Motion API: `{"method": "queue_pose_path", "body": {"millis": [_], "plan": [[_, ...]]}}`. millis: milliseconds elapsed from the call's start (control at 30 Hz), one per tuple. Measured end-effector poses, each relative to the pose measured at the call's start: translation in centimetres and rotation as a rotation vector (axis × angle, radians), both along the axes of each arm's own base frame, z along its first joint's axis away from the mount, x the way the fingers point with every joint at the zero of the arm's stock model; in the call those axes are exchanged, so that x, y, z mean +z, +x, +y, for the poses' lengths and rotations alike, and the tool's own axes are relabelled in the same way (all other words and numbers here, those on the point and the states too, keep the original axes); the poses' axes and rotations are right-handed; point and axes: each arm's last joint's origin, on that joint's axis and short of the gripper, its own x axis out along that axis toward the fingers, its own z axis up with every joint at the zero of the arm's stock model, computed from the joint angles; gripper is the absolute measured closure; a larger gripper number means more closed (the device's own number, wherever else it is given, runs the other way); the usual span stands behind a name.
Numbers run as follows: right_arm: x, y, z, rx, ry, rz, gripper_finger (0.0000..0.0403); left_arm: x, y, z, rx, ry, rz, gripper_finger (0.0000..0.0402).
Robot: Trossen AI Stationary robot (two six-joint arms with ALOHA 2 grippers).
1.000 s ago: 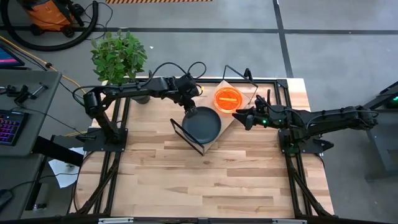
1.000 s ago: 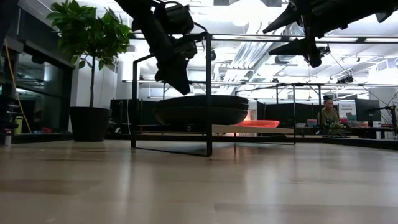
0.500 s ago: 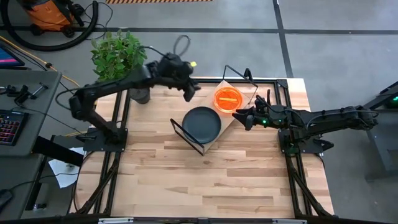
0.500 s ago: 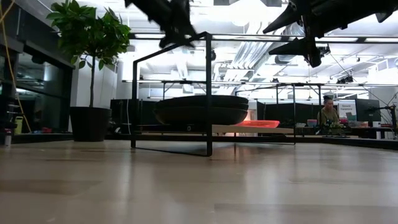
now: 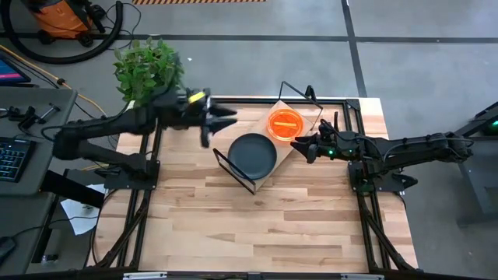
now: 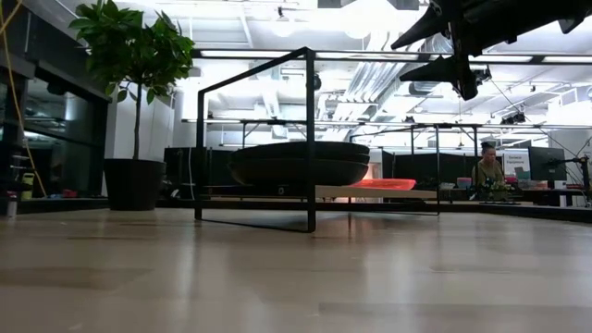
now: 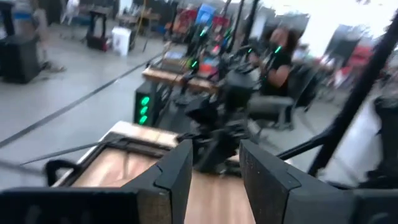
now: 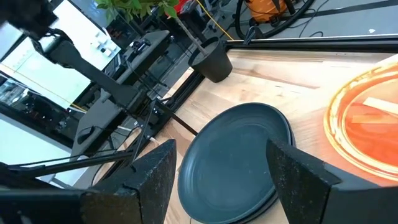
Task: Place and stack plates onto a shelf
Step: Return to Home Position
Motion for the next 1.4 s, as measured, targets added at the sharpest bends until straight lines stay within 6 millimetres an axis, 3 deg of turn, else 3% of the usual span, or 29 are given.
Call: {"method": "queue_pose_path", "body": {"millis": [300,500,700,1033,1400], "plan": [[0.0,0.0,0.0,0.014,0.011,-0.003,0.0171,-3.6,-4.9,-3.6,-0.018,-0.032,-0.273,0.0301],[0.1,0.0,0.1,0.018,0.011,-0.01,0.0171,-5.8,-7.7,-4.2,0.025,-0.044,-0.367,0.0315],[0.1,0.0,0.1,0.019,0.005,-0.009,0.0171,-6.3,-9.6,-4.3,0.031,-0.027,-0.399,0.0332],[0.1,0.0,0.1,0.02,0.003,-0.008,0.0171,-5.5,-11.1,-4.2,0.087,0.044,-0.453,0.0395],[0.1,0.1,0.2,0.051,0.011,-0.008,0.0171,-6.7,-10.6,-4.9,0.029,-0.01,-0.395,0.0401]]}}
